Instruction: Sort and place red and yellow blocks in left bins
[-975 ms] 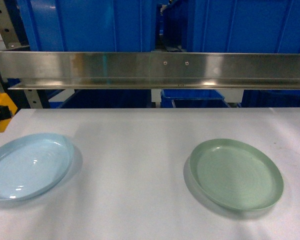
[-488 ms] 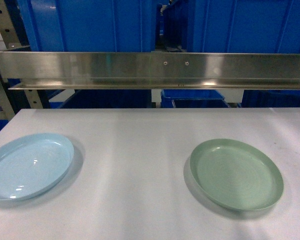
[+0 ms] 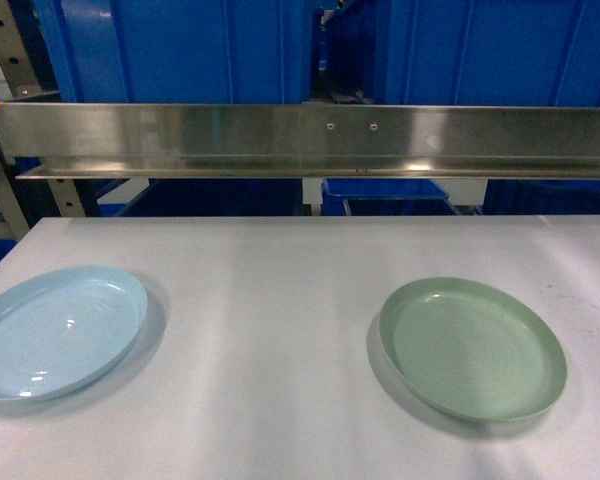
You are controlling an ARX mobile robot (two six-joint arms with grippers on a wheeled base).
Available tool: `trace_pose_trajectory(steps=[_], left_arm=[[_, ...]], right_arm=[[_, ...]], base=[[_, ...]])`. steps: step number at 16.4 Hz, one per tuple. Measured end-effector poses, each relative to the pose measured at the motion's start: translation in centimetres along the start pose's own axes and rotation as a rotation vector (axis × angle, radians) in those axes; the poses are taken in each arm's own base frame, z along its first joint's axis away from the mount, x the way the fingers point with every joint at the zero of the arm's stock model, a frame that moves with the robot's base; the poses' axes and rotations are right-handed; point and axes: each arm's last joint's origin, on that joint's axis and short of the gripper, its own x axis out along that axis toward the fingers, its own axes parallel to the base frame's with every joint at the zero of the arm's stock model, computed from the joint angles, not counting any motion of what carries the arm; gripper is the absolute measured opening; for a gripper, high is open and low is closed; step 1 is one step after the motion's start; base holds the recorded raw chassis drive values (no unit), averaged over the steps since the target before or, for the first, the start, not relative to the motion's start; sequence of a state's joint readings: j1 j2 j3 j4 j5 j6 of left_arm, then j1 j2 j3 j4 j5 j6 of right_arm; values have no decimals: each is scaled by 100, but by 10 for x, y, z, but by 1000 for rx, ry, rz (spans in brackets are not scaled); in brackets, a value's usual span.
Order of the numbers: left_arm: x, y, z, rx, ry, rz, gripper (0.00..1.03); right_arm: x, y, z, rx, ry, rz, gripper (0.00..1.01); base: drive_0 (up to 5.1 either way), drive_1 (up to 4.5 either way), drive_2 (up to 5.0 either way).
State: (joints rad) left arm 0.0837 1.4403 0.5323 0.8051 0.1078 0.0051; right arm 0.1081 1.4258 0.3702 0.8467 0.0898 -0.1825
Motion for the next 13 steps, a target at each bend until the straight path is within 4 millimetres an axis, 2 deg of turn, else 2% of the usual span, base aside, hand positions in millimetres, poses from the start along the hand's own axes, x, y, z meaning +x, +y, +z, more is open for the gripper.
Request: trace_pose_trajectory(steps=[13], left_arm=[[0,-1,0,3,0,-3,27]], right_arm=[[0,-1,0,-2,1,-7,29]], base=[[-484,253,253]])
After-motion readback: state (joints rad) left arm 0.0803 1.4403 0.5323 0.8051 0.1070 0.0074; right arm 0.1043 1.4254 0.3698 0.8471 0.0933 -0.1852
